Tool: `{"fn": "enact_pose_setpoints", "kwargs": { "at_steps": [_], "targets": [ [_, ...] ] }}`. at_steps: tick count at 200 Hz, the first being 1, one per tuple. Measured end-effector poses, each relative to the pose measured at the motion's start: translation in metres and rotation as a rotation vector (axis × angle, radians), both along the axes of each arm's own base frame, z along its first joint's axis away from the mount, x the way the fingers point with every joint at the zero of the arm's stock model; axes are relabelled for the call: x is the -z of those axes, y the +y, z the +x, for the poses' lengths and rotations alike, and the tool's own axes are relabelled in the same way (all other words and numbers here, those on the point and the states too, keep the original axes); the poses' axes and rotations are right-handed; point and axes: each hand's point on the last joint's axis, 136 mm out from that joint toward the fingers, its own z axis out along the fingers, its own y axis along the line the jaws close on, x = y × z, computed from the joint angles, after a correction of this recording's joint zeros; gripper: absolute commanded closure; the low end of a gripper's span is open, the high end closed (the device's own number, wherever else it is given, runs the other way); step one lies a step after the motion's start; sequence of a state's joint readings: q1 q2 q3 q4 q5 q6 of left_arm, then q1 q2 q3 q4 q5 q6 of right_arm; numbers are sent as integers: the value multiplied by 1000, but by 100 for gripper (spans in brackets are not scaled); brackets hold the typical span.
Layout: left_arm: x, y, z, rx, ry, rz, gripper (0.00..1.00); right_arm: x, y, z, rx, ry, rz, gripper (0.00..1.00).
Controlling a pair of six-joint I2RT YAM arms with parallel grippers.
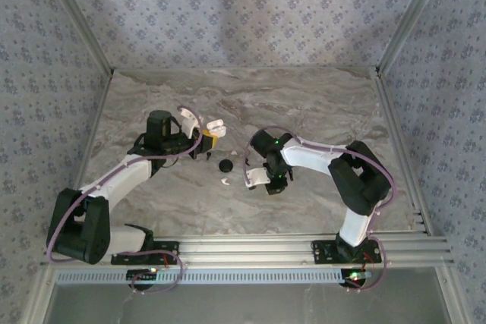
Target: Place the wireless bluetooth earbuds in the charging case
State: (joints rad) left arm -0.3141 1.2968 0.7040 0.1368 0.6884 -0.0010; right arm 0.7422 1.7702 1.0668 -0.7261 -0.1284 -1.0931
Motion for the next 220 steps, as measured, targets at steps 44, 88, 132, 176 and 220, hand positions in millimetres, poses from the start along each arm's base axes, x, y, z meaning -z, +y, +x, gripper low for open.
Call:
{"fn": "enact_pose_setpoints", "kwargs": {
  "at_steps": [44,88,132,176,220],
  "targets": [
    [1,0,-1,4,-5,6,90,-6,0,-6,35,31,11,48],
    [1,0,-1,3,-4,7,91,-54,19,15,446,31,147,42],
    [1,0,-1,3,-4,7,91,-73,24,22,1092,160,181,45],
    [1,0,-1,5,-4,8,91,-67,7,7,1724,311,46,46],
    [1,-2,-2,12,-10,11,91,-57,8,5,1997,378,-5,53]
  ]
}}
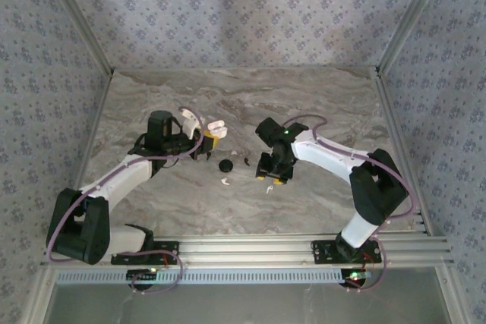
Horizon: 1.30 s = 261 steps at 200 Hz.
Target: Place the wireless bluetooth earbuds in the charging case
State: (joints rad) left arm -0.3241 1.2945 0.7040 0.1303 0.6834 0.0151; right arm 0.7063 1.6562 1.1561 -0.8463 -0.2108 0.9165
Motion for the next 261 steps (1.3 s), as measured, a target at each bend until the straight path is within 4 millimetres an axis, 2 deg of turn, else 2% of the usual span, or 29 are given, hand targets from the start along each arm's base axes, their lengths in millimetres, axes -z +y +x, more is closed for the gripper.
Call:
{"fn": "enact_pose_setpoints", "kwargs": {
  "at_steps": [52,105,261],
  "targets": [
    [-7,-1,-2,3,-24,-4,91,16,-3,-2,69,53,-37,58],
    [-6,1,-1,-8,-26,8,91,30,-10,-7,79,80,-65,60],
    [-7,3,-4,-5,-34,23,91,49,-9,-1,85,89,-62,66]
  ]
}}
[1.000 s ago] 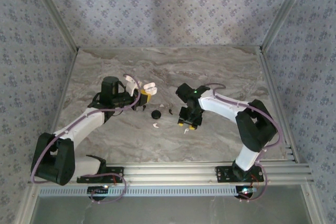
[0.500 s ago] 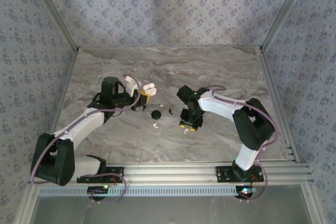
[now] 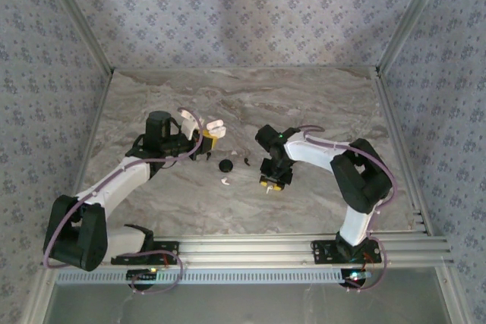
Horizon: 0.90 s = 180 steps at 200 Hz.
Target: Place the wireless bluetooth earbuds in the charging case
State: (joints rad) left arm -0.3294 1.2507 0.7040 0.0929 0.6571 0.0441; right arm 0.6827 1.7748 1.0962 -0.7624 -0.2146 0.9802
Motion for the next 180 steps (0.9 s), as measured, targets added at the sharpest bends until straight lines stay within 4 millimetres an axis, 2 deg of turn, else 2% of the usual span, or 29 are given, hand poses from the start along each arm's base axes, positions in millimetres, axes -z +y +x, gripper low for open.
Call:
{"fn": "enact_pose_setpoints", "kwargs": {
  "at_steps": [51,97,142,180],
  "targets": [
    [1,0,-1,0,5,2,91,5,-2,-3,-3,12,-10,69],
    [1,0,-1,0,5,1,91,7,-4,-4,-5,19,-10,77],
    [1,-2,-2,6,3,1,91,6,-5,-4,-16,17,-7,78],
    [0,-11,-6,36,-7,-3,91,4,-9,-1,-30,-49,-1,77]
  ]
}}
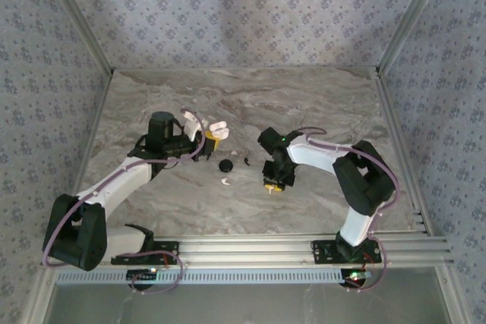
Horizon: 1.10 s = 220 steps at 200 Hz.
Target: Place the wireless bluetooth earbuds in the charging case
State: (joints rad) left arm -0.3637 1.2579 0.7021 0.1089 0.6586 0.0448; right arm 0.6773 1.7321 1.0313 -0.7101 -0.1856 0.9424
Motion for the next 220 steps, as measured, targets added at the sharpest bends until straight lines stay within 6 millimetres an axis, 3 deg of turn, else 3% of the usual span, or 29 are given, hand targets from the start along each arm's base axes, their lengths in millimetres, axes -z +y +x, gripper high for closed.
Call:
{"fn": "enact_pose_setpoints", "kwargs": {
  "at_steps": [22,61,101,134,159,182,220],
  "targets": [
    [3,-7,-4,23,1,-2,91,-12,-3,11,-22,-97,9,77],
    [12,-23,-12,65,0,-17,91,-52,-1,41,-93,-371,67,76],
    [16,-42,-18,87,-18,-45,92,-120,-1,68,-167,-685,116,76],
    [3,-63,-19,121,-109,-90,92,-177,-6,77,-211,-910,166,75],
    [0,-76,-19,142,-154,-112,92,-207,-7,82,-242,-1033,192,75],
    [1,-83,-19,145,-172,-116,92,-226,-2,84,-278,-1108,221,75],
    [-9,-90,-19,148,-223,-131,92,-236,9,84,-358,-1149,253,76]
  ]
}}
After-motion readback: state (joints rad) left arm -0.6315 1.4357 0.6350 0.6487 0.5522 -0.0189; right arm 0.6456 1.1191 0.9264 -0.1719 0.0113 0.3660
